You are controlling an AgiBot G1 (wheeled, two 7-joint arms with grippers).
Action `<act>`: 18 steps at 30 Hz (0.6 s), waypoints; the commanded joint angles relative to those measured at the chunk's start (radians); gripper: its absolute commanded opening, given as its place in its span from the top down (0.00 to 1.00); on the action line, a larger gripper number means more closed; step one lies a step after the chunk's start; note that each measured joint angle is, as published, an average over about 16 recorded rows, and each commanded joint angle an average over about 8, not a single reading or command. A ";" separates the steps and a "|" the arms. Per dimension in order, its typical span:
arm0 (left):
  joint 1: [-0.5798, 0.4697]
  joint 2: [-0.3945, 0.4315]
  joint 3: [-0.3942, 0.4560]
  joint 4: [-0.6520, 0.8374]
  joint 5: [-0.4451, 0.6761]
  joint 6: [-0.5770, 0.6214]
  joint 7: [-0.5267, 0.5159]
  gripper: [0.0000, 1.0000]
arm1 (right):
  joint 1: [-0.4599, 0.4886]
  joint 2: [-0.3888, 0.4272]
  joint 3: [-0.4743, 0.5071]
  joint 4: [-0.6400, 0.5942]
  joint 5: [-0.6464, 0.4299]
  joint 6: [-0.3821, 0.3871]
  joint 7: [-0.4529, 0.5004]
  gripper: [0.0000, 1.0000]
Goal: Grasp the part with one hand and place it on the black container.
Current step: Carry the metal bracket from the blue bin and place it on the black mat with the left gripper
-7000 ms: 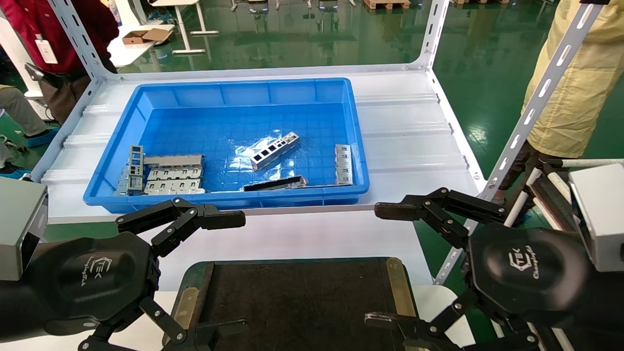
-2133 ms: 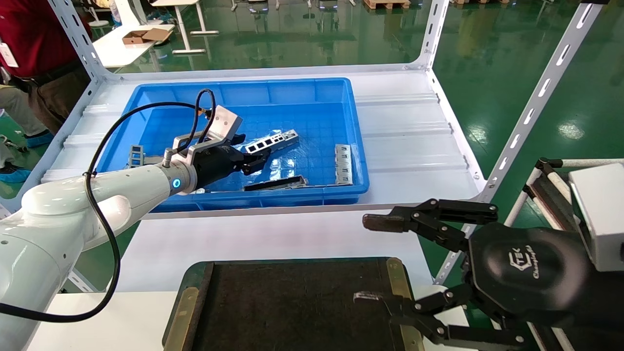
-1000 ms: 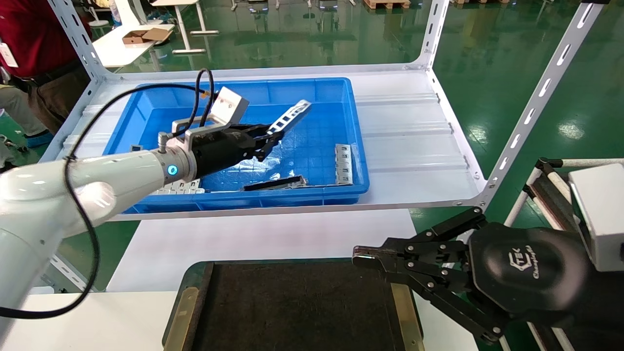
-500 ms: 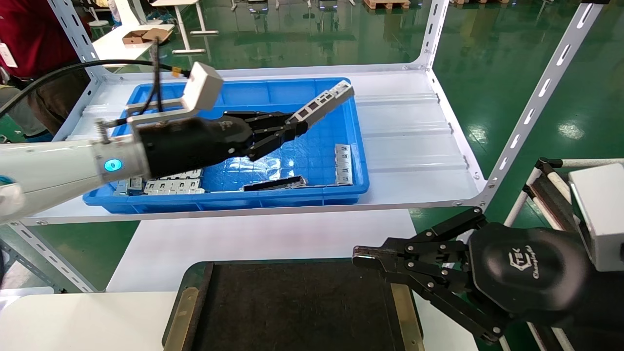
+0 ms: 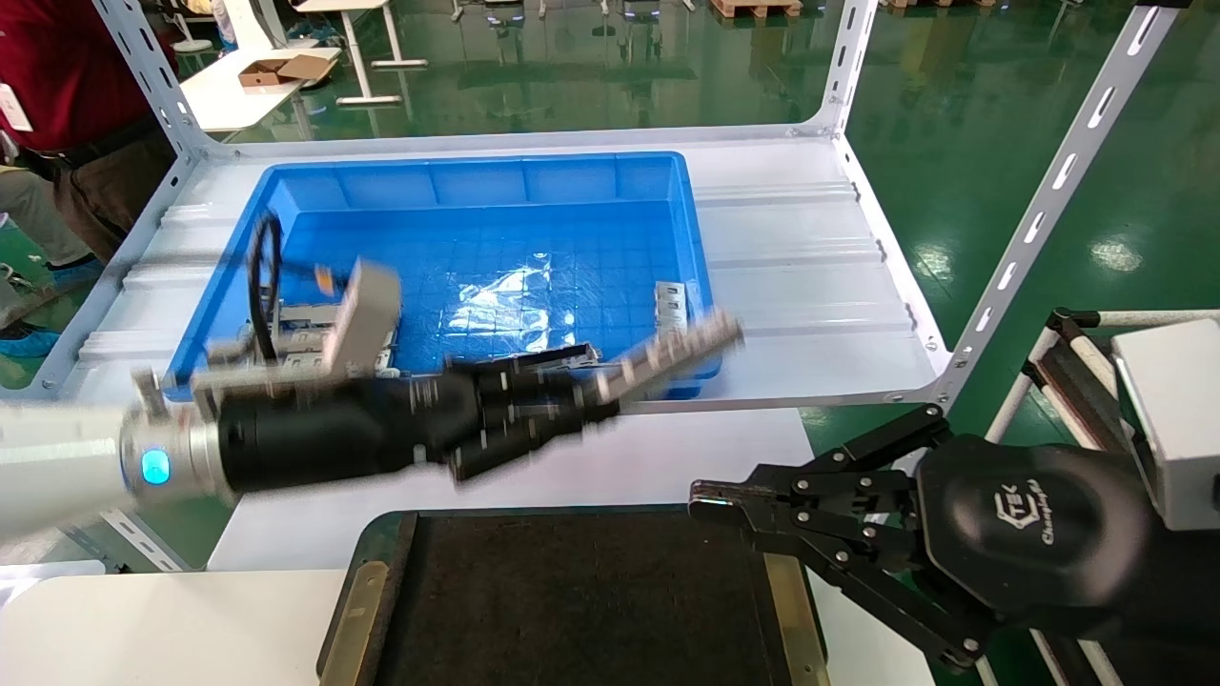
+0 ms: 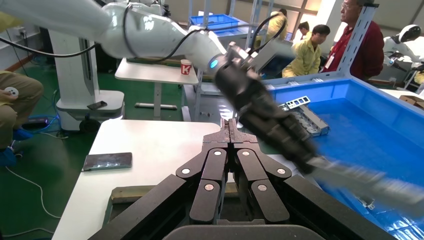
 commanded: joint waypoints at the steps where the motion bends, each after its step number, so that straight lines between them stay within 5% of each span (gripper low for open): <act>1: 0.056 -0.015 0.004 -0.070 -0.018 0.010 -0.033 1.00 | 0.000 0.000 0.000 0.000 0.000 0.000 0.000 1.00; 9: 0.317 -0.092 0.023 -0.330 -0.059 -0.088 -0.165 1.00 | 0.000 0.000 0.000 0.000 0.000 0.000 0.000 1.00; 18: 0.574 -0.115 0.011 -0.502 -0.032 -0.389 -0.265 1.00 | 0.000 0.000 0.000 0.000 0.000 0.000 0.000 1.00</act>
